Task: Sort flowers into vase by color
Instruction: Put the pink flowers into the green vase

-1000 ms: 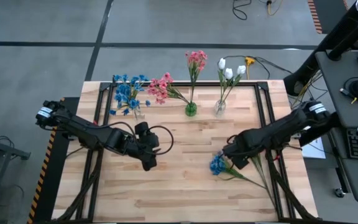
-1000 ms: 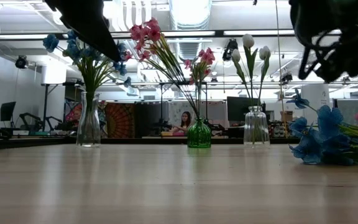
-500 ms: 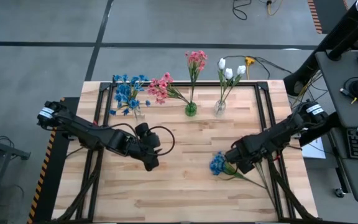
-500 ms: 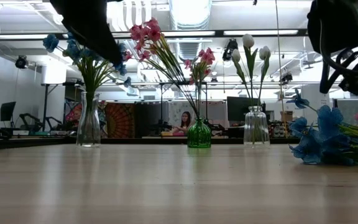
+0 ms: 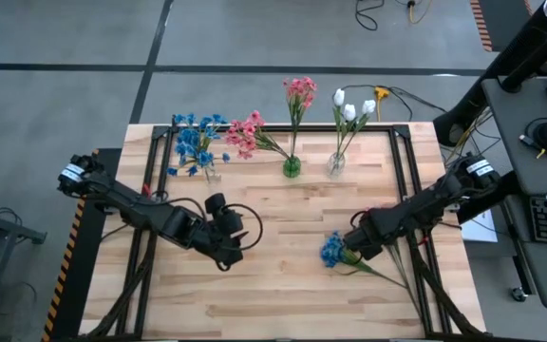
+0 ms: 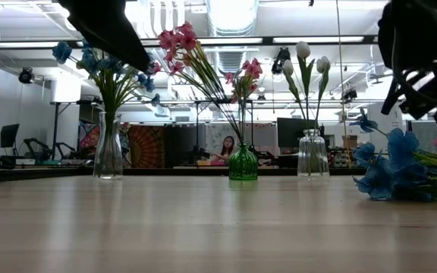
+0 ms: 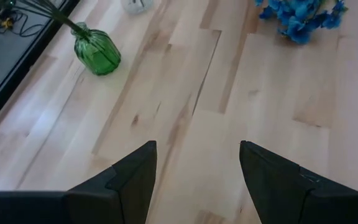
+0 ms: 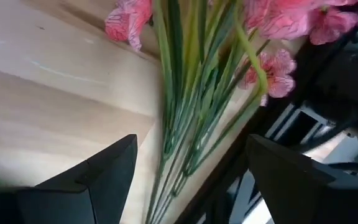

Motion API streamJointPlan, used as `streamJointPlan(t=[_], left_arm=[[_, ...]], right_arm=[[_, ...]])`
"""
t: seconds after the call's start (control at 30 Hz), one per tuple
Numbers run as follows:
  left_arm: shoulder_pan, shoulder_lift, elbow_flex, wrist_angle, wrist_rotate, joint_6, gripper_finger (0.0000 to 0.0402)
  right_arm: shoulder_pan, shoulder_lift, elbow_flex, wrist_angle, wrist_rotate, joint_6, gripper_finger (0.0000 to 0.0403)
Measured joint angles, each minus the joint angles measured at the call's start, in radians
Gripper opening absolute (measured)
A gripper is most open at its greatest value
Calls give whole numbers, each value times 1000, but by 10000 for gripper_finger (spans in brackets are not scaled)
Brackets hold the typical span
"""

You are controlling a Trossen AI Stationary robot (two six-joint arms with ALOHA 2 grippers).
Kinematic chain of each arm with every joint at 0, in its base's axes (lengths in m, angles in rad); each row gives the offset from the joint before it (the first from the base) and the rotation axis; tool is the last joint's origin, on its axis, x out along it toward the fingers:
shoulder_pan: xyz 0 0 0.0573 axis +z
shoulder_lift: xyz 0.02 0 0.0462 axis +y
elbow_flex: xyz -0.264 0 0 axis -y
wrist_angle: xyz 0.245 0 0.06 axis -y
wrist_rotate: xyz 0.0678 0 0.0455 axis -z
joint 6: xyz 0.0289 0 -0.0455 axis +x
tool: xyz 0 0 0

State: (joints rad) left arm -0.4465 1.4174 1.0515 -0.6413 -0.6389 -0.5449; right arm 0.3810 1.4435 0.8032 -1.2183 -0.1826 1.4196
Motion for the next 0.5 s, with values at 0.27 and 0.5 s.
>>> streamJointPlan(t=[0.27,0.5], left_arm=[[-5,0,0,3,-6,0,213],[-5,0,0,5,-9,11,213]], right_arm=[[11,66,-69,109,3,21,294],[11,83,-78,152,22,-19,268]])
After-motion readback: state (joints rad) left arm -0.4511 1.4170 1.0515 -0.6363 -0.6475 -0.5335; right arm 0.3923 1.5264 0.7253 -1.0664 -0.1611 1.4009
